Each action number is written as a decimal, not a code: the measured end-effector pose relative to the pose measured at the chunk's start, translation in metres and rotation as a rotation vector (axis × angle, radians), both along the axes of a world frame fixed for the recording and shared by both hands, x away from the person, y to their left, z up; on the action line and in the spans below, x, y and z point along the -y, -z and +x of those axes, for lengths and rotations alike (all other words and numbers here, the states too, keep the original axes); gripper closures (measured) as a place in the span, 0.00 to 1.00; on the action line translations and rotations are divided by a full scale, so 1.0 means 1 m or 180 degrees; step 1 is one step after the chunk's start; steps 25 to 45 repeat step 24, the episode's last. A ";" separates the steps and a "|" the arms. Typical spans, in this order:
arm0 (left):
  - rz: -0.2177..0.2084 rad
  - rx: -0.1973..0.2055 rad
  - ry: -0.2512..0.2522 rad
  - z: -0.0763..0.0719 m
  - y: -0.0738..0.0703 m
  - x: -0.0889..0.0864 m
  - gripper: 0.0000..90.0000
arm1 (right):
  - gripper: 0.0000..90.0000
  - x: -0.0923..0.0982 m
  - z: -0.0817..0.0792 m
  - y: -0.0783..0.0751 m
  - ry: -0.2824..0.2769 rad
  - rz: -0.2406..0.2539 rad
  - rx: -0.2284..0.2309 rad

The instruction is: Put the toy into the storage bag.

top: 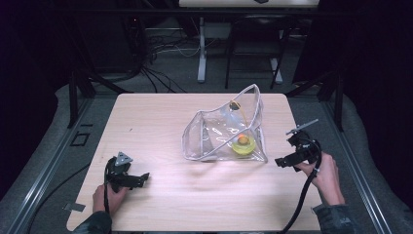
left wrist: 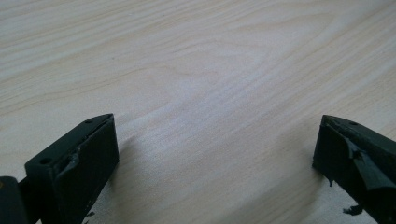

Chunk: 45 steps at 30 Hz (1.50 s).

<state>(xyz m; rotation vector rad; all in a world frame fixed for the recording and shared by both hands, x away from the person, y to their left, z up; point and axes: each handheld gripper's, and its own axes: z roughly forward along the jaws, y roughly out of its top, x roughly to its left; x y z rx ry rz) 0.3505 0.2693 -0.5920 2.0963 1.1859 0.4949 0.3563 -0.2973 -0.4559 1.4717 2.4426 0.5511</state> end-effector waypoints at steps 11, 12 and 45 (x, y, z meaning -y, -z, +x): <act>-0.0005 0.0002 -0.0009 0.000 0.000 0.000 0.00 | 0.02 0.012 -0.012 0.057 0.0032 -0.0078 -0.0298; -0.0006 0.0002 -0.0010 0.000 0.000 0.000 0.00 | 0.02 0.011 -0.013 0.062 0.0066 0.0011 -0.0274; -0.0013 0.0001 0.0028 0.000 0.000 0.001 0.00 | 0.04 0.007 -0.022 0.088 0.0001 -0.0433 -0.0281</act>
